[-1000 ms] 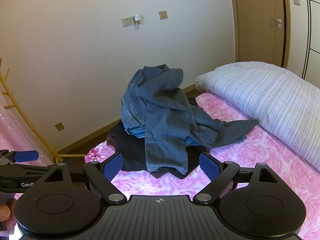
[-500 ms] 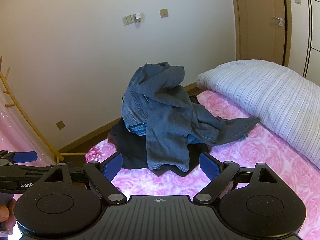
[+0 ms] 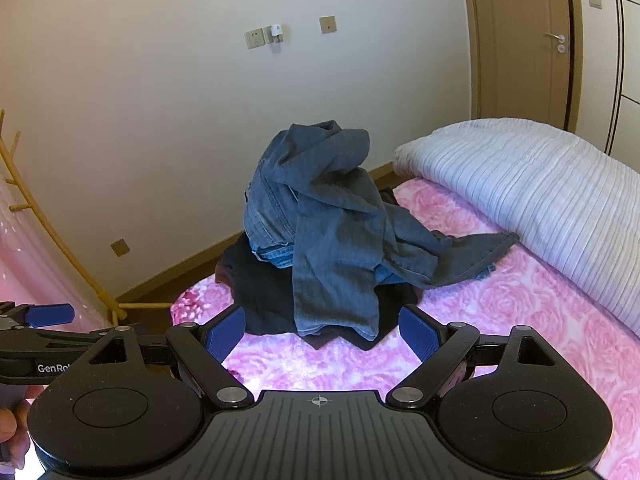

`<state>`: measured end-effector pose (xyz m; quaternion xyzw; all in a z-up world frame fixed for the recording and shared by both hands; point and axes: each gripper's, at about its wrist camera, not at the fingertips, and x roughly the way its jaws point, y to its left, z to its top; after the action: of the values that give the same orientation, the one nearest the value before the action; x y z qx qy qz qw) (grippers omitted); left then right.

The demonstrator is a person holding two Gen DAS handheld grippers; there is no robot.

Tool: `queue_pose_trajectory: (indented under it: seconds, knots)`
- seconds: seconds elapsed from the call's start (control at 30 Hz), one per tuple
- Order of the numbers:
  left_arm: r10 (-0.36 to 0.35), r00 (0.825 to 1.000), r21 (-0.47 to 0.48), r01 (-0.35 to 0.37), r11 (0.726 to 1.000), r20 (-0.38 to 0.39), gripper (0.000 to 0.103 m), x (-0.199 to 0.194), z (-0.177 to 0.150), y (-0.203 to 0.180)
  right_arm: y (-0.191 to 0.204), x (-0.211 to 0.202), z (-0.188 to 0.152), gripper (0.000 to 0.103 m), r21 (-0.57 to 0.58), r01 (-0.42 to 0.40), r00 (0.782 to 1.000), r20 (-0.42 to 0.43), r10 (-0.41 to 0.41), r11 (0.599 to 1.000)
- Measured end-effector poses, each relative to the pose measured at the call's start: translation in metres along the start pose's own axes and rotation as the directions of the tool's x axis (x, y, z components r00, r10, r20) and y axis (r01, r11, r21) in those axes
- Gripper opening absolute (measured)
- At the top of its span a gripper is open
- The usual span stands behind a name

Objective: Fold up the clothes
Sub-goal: 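Move both tools toward the pile of jeans on the bed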

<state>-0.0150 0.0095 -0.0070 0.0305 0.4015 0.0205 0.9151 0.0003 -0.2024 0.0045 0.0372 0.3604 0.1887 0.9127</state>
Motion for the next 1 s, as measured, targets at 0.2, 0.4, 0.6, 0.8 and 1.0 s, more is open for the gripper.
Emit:
queue_pose_trajectory:
  seconds: [0.2, 0.4, 0.6, 0.8, 1.0]
  knots:
    - [-0.016, 1.000, 0.008, 0.016, 1.000, 0.000, 0.098, -0.0005, -0.0001, -0.0002, 0.0021, 0.0019, -0.0018, 0.087, -0.003, 0.000, 1.000, -0.005, 0.000, 1.000]
    - [-0.027, 1.000, 0.012, 0.027, 1.000, -0.006, 0.098, -0.0003, -0.0017, 0.0003, 0.0025, 0.0032, -0.0016, 0.087, -0.007, 0.001, 1.000, -0.009, -0.001, 1.000]
    - [-0.030, 0.999, 0.019, 0.031, 0.999, -0.011, 0.098, -0.0011, -0.0019, -0.0003, 0.0026, 0.0045, -0.0037, 0.087, -0.008, -0.002, 1.000, -0.013, 0.002, 1.000]
    - [-0.029, 0.999, 0.022, 0.030, 0.999, -0.021, 0.098, -0.0006, -0.0031, -0.0006, 0.0026, 0.0065, -0.0046, 0.087, -0.008, -0.008, 1.000, -0.017, 0.008, 1.000]
    - [-0.022, 0.999, 0.028, 0.022, 0.999, -0.031, 0.098, 0.0021, -0.0015, -0.0023, 0.0012, 0.0075, -0.0048, 0.087, -0.009, -0.015, 1.000, -0.020, 0.015, 1.000]
